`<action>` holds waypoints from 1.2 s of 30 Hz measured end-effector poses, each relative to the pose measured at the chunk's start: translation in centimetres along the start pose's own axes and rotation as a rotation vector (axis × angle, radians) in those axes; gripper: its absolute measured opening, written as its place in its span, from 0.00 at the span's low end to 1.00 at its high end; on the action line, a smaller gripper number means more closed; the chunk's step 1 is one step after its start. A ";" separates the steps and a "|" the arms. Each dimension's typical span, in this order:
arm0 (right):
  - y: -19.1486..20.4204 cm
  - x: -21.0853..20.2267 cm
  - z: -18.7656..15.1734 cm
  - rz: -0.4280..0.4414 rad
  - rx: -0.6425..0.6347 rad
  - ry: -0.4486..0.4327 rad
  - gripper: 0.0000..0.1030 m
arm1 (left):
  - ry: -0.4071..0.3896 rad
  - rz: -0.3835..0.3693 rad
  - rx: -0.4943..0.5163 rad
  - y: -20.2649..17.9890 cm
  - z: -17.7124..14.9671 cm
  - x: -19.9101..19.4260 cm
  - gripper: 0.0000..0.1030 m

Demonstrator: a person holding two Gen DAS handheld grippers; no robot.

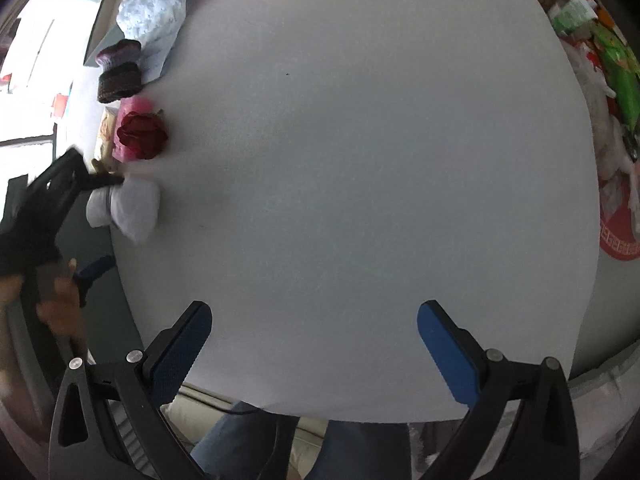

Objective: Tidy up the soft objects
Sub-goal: 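Move left gripper to the white tissue-wrapped roll while right gripper approaches the pink sponge, then grasp the white wrapped roll with left gripper while right gripper grasps the pink sponge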

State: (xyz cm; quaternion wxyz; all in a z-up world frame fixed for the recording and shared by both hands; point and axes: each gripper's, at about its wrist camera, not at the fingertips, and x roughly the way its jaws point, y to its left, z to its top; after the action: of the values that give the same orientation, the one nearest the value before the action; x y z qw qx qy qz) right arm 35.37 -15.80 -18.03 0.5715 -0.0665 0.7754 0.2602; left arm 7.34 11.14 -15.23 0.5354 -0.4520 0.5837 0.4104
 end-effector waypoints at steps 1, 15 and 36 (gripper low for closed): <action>0.3 0.0 0.3 0.000 -0.016 0.001 1.00 | -0.015 -0.010 0.019 0.4 -0.6 -0.2 0.99; 8.8 0.0 7.5 -0.043 -0.272 -0.069 1.00 | -0.052 0.013 0.096 -2.4 -0.4 2.2 0.99; 18.0 0.5 11.4 -0.127 -0.572 -0.079 1.00 | 0.017 0.031 0.225 1.4 -5.2 3.3 0.46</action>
State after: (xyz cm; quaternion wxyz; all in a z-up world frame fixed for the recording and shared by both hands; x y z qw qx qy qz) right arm 37.68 5.14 -15.03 0.5744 -0.2632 0.6421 0.4341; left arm 4.59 6.16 -18.04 0.5713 -0.3833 0.6375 0.3468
